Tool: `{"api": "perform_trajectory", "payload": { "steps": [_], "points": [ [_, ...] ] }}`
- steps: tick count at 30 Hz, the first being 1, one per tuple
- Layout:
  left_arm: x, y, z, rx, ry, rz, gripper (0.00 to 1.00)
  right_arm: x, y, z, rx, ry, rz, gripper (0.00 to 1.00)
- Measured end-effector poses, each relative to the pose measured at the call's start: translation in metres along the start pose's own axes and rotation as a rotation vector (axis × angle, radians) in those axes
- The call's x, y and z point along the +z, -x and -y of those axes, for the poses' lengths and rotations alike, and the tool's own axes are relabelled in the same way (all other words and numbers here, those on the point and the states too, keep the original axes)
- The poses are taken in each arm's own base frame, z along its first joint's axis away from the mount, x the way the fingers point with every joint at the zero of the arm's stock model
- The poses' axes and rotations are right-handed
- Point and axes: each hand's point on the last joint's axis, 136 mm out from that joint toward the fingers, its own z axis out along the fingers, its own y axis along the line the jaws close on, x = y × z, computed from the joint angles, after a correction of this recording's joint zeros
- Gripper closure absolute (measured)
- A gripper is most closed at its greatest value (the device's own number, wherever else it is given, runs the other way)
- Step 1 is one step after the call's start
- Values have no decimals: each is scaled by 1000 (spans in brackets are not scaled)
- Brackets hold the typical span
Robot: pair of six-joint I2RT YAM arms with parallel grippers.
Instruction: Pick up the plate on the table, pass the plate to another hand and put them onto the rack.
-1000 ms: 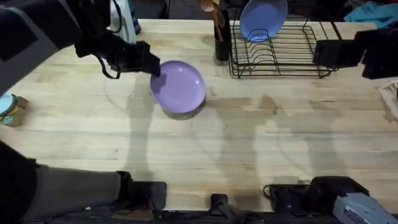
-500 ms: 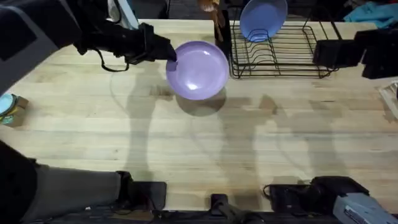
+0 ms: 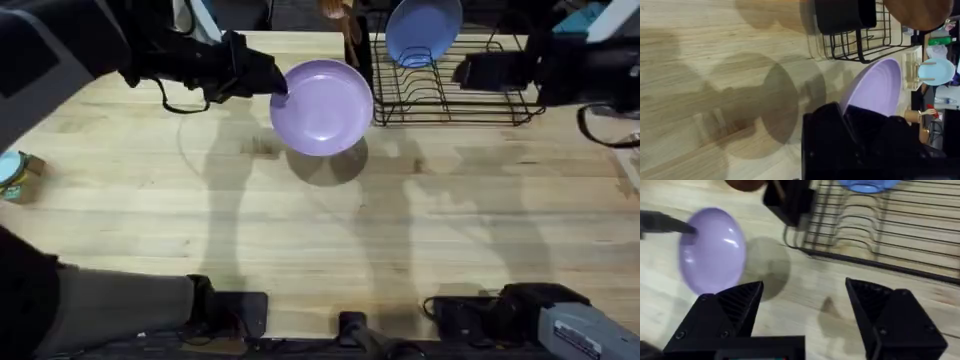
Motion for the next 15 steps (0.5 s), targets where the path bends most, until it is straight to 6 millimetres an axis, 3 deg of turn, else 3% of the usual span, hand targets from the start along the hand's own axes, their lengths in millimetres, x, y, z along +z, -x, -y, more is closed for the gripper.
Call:
{"api": "perform_trajectory", "payload": {
  "steps": [15],
  "points": [
    [0, 1, 1, 0, -3, 5, 959, 5, -1, -33, 155, 131, -23, 9]
  ]
}}
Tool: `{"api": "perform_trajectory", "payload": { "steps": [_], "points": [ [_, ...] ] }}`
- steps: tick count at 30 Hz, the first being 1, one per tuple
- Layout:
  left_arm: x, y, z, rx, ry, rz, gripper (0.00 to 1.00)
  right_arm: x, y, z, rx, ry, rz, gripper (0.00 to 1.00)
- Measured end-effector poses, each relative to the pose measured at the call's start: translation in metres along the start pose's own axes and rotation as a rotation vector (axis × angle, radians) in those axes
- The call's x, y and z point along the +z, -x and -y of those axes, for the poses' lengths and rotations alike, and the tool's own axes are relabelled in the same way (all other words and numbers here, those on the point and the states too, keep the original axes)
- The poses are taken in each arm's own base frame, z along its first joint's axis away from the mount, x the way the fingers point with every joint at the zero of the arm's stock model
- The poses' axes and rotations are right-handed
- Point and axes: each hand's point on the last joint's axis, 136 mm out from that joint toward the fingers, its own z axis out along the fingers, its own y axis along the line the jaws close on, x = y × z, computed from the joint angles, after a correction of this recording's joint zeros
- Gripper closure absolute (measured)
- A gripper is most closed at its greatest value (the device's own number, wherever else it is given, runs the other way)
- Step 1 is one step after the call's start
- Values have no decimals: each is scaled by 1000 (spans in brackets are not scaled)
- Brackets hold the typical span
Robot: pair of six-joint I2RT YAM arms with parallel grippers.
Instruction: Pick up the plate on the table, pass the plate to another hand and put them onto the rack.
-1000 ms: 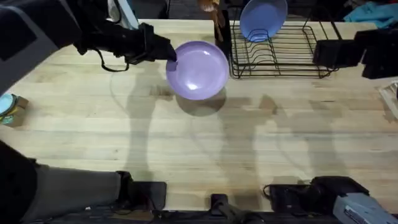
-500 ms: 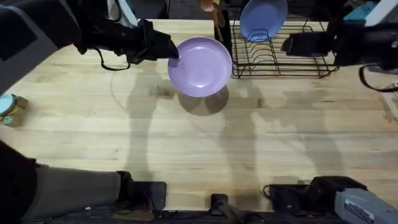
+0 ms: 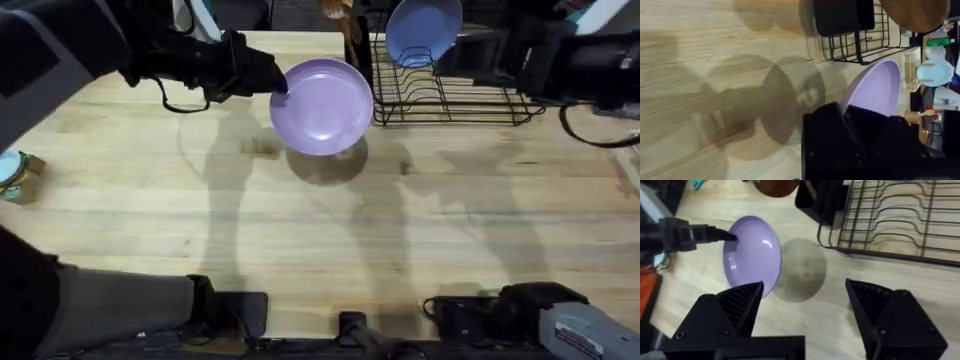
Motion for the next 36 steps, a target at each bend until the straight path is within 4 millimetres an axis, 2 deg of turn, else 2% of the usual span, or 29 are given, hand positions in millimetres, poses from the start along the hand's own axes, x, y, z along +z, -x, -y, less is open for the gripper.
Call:
{"api": "perform_trajectory", "payload": {
  "steps": [4, 5, 8, 13, 15, 18, 20, 22, 30, 36],
  "points": [
    [0, 0, 0, 0, 0, 0, 959, 4, -7, -16, -9, 40, -26, 9],
    [0, 0, 0, 0, 0, 0, 959, 5, -8, -19, 108, 49, -34, 9],
    [0, 0, 0, 0, 0, 0, 959, 5, -8, -20, 222, 47, -37, 9],
    [0, 0, 0, 0, 0, 0, 959, 5, -9, -20, 386, 47, -46, 9],
    [0, 0, 0, 0, 0, 0, 959, 5, -9, -20, 394, 48, -48, 9],
    [0, 0, 0, -1, 0, -1, 959, 34, -30, -32, 378, 56, -170, 9],
    [0, 0, 0, -1, 0, -1, 959, 41, -36, -35, 363, 48, -195, 9],
    [0, 0, 0, -1, 0, -1, 959, 70, -52, -39, 312, 4, -257, 9],
    [0, 0, 0, -1, 0, -1, 959, 101, -60, -41, 289, -1, -300, 9],
    [0, 0, 0, -1, 0, -1, 959, 113, -64, -37, 290, -13, -314, 27]
  ]
}}
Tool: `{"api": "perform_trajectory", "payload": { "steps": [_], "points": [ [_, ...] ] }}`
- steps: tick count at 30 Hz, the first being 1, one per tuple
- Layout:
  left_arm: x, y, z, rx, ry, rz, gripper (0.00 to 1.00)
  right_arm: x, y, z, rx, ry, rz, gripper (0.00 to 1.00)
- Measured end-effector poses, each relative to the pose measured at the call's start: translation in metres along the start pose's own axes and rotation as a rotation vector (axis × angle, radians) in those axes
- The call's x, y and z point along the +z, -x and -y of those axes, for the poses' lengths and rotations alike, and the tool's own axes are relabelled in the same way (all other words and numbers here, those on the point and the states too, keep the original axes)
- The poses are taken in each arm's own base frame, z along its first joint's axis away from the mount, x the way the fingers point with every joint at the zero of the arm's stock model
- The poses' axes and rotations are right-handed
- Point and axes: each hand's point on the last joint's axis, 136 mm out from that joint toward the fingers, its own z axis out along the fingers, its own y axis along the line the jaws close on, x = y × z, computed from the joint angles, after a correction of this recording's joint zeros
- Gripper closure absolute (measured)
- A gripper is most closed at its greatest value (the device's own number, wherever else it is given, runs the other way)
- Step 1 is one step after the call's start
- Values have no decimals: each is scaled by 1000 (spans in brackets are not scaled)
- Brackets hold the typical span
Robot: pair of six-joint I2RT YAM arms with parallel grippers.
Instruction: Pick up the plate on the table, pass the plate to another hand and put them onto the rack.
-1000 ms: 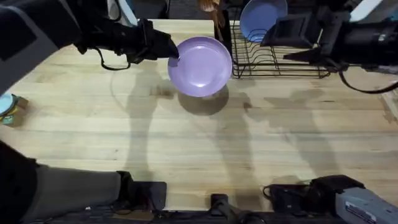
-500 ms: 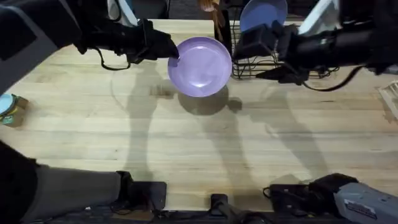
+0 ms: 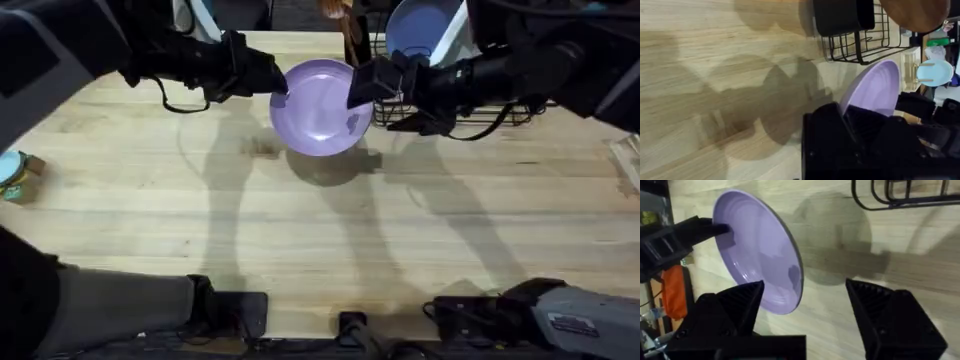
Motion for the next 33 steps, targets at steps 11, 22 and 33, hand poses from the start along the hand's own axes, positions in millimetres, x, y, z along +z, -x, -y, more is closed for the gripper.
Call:
{"api": "perform_trajectory", "payload": {
  "steps": [11, 22, 33],
  "points": [
    [0, 0, 0, 0, 0, 0, 959, 10, 5, -2, -9, 8, 6, 62],
    [0, 0, 0, 0, 0, 0, 959, 13, 10, -4, -16, 20, 22, 500],
    [0, 0, 0, 0, 0, 0, 959, 13, 11, -4, -18, 19, 27, 965]
  ]
}}
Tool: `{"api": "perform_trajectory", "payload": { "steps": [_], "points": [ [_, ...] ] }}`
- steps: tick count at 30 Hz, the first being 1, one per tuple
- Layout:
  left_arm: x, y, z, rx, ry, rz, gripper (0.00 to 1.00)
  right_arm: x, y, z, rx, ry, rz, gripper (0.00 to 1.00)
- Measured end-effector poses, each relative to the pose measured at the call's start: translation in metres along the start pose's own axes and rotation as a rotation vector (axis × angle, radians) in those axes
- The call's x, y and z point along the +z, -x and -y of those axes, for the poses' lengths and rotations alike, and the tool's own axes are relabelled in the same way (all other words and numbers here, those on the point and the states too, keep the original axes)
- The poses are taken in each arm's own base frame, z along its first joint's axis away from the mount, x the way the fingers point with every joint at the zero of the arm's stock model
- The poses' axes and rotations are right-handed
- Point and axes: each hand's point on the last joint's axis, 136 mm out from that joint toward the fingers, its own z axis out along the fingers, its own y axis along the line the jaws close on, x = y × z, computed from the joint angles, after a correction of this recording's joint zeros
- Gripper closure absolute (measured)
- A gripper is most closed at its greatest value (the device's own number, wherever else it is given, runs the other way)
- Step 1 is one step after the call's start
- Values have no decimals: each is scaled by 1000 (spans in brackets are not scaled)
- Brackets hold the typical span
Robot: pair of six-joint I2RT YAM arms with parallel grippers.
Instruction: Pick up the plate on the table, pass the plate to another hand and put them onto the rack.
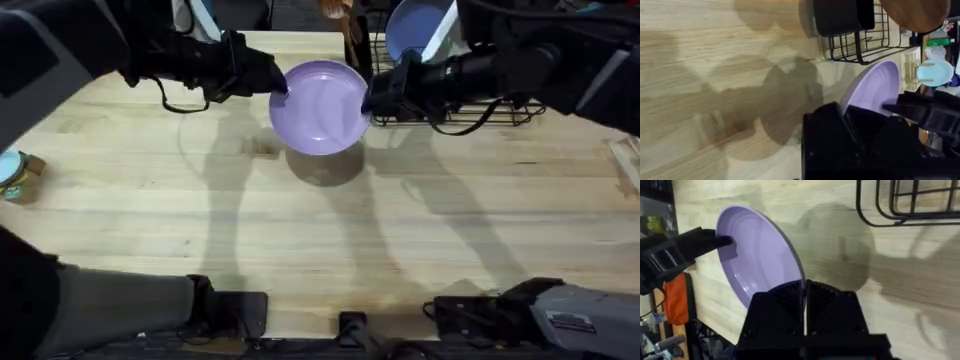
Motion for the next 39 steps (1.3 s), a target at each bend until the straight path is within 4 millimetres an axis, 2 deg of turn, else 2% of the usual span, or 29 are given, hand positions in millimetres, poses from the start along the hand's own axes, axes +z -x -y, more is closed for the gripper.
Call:
{"api": "perform_trajectory", "payload": {
  "steps": [16, 18, 20, 24, 27, 32, 39],
  "points": [
    [0, 0, 0, 0, 1, 1, 956, 0, 3, -1, -5, 5, 13, 969],
    [0, 0, 0, 0, 0, 1, 875, 0, 5, -2, -8, 7, 20, 969],
    [0, 0, 0, -2, -3, 0, 685, 0, 6, -3, -10, 10, 24, 969],
    [0, 0, 1, -6, -7, -1, 61, 0, 6, -3, -10, 11, 25, 969],
    [0, 0, 1, -7, -8, -1, 9, 0, 6, -3, -10, 9, 25, 970],
    [0, 0, 1, -8, -8, -1, 8, -1, 13, 7, -10, -45, 65, 970],
    [-2, 2, 4, -8, -36, 6, 6, -1, 15, 9, -53, -61, 75, 970]
  ]
}}
